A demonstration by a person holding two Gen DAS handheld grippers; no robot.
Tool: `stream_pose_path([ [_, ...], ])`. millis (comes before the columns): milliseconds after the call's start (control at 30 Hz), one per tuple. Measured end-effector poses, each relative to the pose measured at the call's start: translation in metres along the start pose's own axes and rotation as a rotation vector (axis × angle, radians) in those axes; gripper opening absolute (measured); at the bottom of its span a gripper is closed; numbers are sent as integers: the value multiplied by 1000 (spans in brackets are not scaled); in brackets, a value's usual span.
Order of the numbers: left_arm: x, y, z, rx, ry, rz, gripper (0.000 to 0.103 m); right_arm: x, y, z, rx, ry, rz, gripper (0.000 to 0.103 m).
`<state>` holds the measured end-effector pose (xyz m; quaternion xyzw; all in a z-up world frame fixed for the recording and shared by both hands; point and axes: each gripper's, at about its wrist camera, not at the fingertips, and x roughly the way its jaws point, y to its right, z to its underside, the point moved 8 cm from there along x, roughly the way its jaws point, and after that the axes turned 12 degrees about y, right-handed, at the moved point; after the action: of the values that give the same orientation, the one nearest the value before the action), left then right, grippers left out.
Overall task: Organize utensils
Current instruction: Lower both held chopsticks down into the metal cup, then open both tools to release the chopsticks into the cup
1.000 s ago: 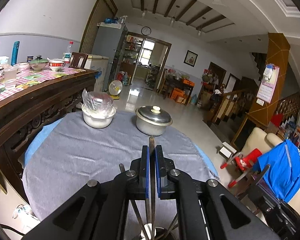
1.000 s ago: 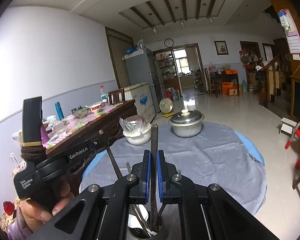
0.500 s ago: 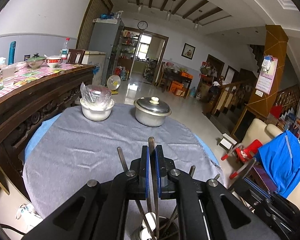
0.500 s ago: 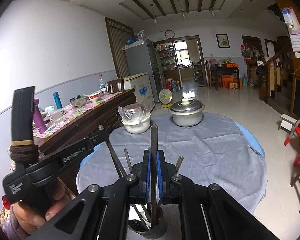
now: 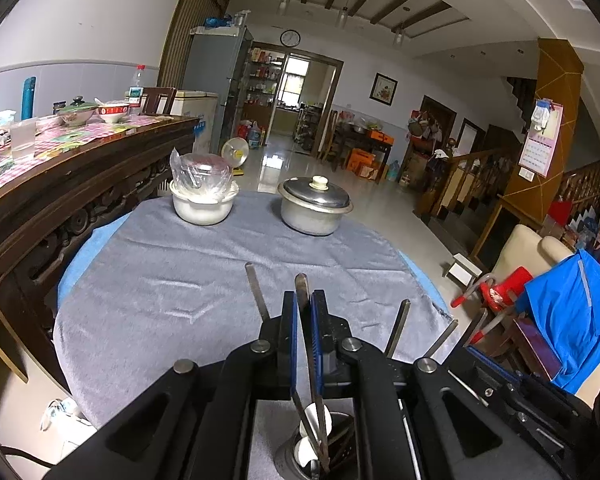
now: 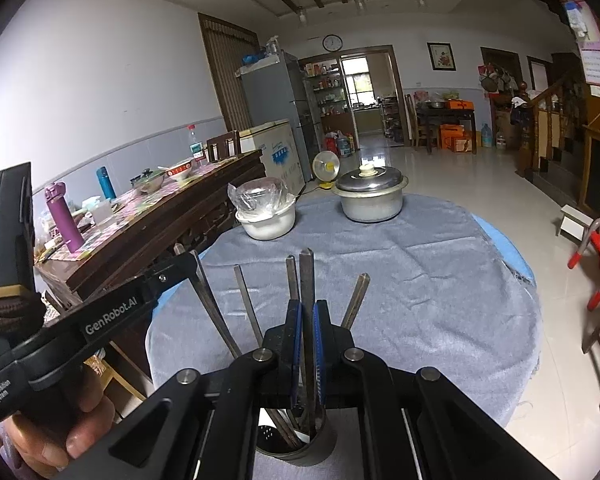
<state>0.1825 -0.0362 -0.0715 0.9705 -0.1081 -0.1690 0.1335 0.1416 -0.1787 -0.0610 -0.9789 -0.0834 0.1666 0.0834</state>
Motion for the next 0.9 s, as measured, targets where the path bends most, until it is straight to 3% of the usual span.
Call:
stream_pose_path([
  [600, -6, -18, 16, -2, -51, -16, 9, -8, -16, -6, 20, 14, -44, 8],
  [733, -10, -18, 19, 19, -62, -18, 11, -12, -16, -9, 46, 13, -54, 15],
  [800, -12, -19, 21, 40, -72, -38, 23, -15, -14, -11, 55, 19, -48, 27],
  [867, -16, -22, 23, 48, -75, -61, 58, -20, -13, -11, 62, 29, -41, 29],
  [900, -19, -24, 22, 49, -68, -75, 63, -22, -12, -12, 60, 34, -33, 29],
])
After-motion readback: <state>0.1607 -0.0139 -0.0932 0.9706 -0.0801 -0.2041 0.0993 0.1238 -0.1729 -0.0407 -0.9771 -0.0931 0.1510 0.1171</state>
